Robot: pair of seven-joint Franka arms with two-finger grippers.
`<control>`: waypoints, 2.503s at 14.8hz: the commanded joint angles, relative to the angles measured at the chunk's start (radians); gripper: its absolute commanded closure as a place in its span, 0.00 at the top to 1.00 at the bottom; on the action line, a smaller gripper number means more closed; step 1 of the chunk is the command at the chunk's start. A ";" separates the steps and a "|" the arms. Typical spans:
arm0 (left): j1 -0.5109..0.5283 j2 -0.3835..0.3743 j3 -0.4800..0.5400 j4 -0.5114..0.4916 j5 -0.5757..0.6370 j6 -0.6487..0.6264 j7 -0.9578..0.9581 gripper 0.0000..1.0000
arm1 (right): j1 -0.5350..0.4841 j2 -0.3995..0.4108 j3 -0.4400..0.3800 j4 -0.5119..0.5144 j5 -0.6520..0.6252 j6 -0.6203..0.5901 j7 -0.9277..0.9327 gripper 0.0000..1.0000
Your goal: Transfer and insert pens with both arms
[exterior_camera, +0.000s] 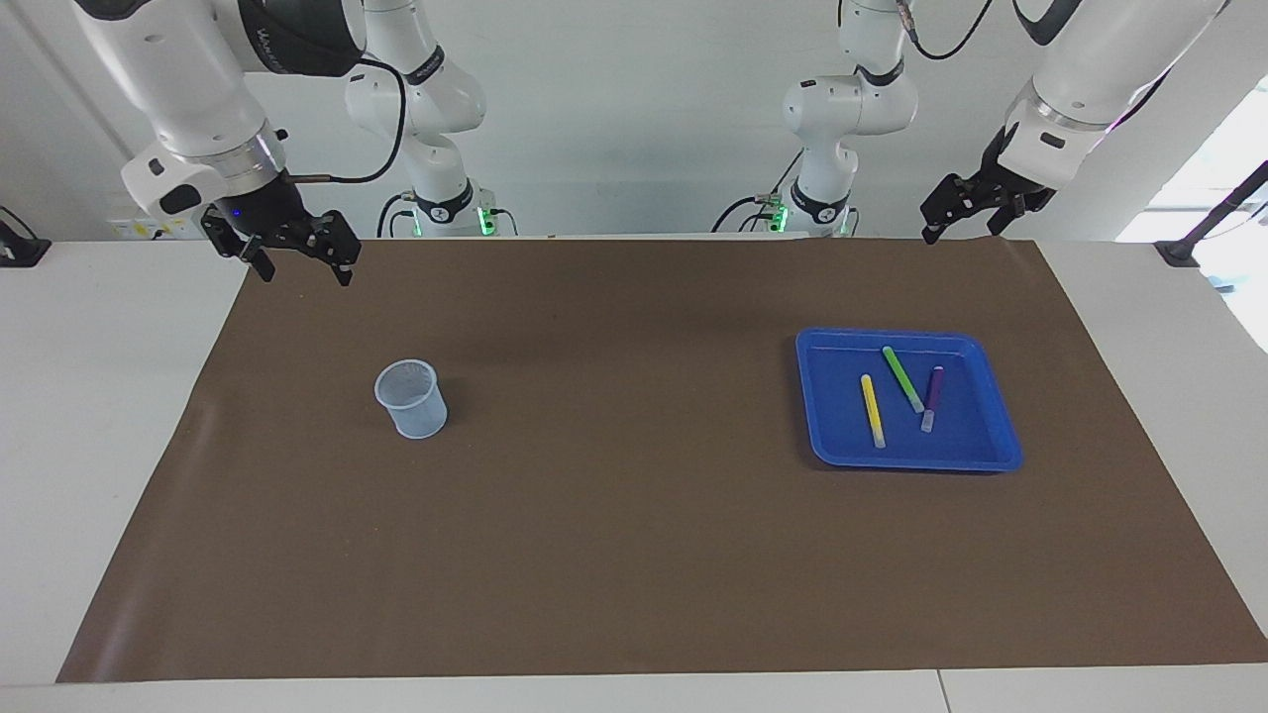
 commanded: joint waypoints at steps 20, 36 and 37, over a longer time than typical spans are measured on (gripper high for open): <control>0.176 0.266 0.023 -0.381 0.000 0.676 0.767 1.00 | -0.009 -0.035 0.009 -0.033 0.034 0.015 0.003 1.00; 0.162 0.362 0.024 -0.381 0.045 0.742 0.846 0.75 | -0.011 -0.035 0.009 -0.033 0.034 0.017 0.001 1.00; 0.162 0.362 0.024 -0.382 0.043 0.742 0.846 0.73 | -0.011 -0.035 0.009 -0.033 0.034 0.017 0.001 1.00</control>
